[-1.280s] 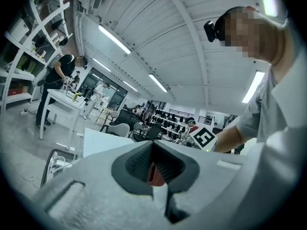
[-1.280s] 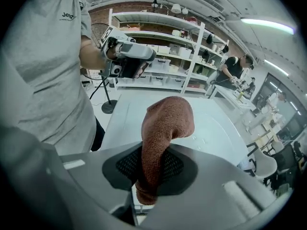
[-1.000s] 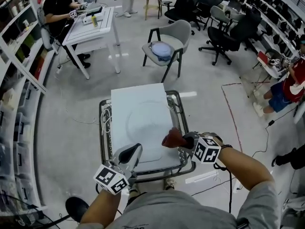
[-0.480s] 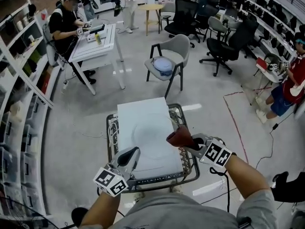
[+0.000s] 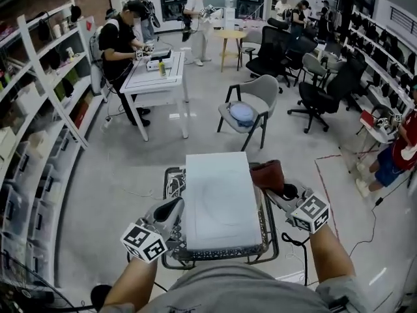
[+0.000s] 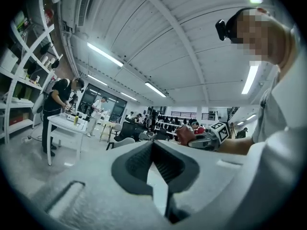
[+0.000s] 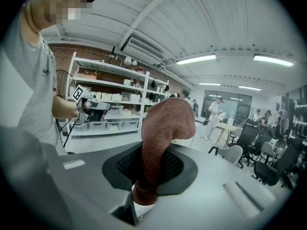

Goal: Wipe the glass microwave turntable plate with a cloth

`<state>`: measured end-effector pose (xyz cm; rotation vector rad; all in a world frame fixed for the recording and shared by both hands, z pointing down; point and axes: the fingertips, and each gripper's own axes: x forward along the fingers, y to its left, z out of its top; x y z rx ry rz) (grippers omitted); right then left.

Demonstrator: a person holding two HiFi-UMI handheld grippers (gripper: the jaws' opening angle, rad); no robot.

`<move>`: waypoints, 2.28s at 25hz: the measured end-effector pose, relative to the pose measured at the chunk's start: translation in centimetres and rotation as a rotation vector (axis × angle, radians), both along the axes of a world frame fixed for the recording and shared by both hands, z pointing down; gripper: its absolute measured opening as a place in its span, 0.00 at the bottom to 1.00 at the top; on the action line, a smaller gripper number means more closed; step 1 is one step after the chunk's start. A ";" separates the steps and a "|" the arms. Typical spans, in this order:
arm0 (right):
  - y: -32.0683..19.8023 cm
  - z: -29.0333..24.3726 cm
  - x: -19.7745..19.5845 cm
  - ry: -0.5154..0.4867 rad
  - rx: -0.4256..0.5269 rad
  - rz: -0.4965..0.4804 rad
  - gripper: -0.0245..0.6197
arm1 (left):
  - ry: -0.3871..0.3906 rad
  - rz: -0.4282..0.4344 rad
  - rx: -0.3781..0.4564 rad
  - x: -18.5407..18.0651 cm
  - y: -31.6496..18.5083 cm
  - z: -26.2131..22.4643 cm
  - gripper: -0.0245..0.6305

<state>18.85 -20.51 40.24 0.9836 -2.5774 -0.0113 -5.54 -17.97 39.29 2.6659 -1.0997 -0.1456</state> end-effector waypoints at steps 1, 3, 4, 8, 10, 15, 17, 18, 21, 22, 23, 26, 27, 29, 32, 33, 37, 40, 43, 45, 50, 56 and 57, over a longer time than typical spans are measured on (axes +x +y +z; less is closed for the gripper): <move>-0.2 -0.9 0.3 -0.035 0.015 0.023 0.14 | -0.001 -0.008 0.002 -0.3 -0.1 -0.3 0.04; -0.6 -2.3 1.2 -0.118 0.032 0.074 0.14 | -0.005 -0.021 0.006 -0.9 -0.3 -0.7 0.04; -0.7 -2.8 1.6 -0.164 0.034 0.101 0.14 | -0.005 -0.027 0.007 -1.2 -0.4 -0.9 0.04; -0.8 -2.6 3.4 -0.293 0.035 0.192 0.14 | 0.006 -0.045 0.017 -2.2 -0.5 -1.5 0.04; -0.7 -2.2 4.3 -0.317 0.043 0.229 0.14 | 0.017 -0.051 0.019 -2.3 -0.5 -1.8 0.04; -0.8 -0.8 6.5 -0.379 0.029 0.311 0.14 | 0.028 -0.071 0.016 -2.3 -0.5 -1.6 0.04; -0.8 -0.4 6.7 -0.384 0.026 0.318 0.14 | 0.034 -0.074 0.013 -2.2 -0.6 -1.6 0.04; -0.8 -0.4 6.7 -0.383 0.028 0.318 0.14 | 0.035 -0.075 0.013 -2.1 -0.7 -1.5 0.04; -0.9 -0.5 6.4 -0.383 0.035 0.312 0.14 | 0.039 -0.073 0.014 -2.1 -0.7 -1.3 0.04; -0.9 -0.6 6.3 -0.382 0.035 0.312 0.14 | 0.040 -0.072 0.014 -2.0 -0.6 -1.2 0.04; -0.9 -0.8 6.2 -0.382 0.036 0.314 0.14 | 0.040 -0.071 0.013 -2.0 -0.6 -1.2 0.04; -0.9 -1.1 6.3 -0.385 0.039 0.308 0.14 | 0.039 -0.068 0.011 -1.7 -0.4 -1.3 0.04; -0.9 -1.1 6.4 -0.387 0.039 0.306 0.14 | 0.039 -0.069 0.010 -1.7 -0.4 -1.3 0.04; -1.1 -1.0 6.5 -0.391 0.039 0.302 0.14 | 0.038 -0.073 0.008 -1.7 -0.5 -1.3 0.04; -1.1 -0.8 6.4 -0.398 0.043 0.302 0.14 | 0.036 -0.074 0.011 -1.9 -0.5 -1.0 0.04; -1.0 -0.8 6.3 -0.398 0.047 0.302 0.14 | 0.036 -0.074 0.010 -1.9 -0.4 -0.9 0.04; -1.2 -1.0 6.0 -0.388 0.057 0.306 0.14 | 0.035 -0.071 0.011 -2.1 -0.6 -1.0 0.04; -1.3 -1.1 6.0 -0.386 0.054 0.303 0.14 | 0.037 -0.072 0.009 -2.1 -0.5 -1.2 0.04; -1.3 -1.0 6.0 -0.384 0.051 0.301 0.14 | 0.036 -0.073 0.008 -2.1 -0.5 -1.2 0.04; -1.3 -1.0 6.0 -0.383 0.050 0.301 0.14 | 0.038 -0.074 0.006 -2.0 -0.5 -1.3 0.04; -1.2 -0.6 5.9 -0.384 0.047 0.298 0.14 | 0.038 -0.073 0.010 -2.1 -0.3 -1.0 0.04; -1.2 -0.5 5.9 -0.379 0.046 0.296 0.14 | 0.038 -0.069 0.012 -2.1 -0.2 -0.9 0.04; -1.2 -0.5 5.9 -0.379 0.046 0.296 0.14 | 0.037 -0.067 0.015 -2.1 -0.2 -1.0 0.04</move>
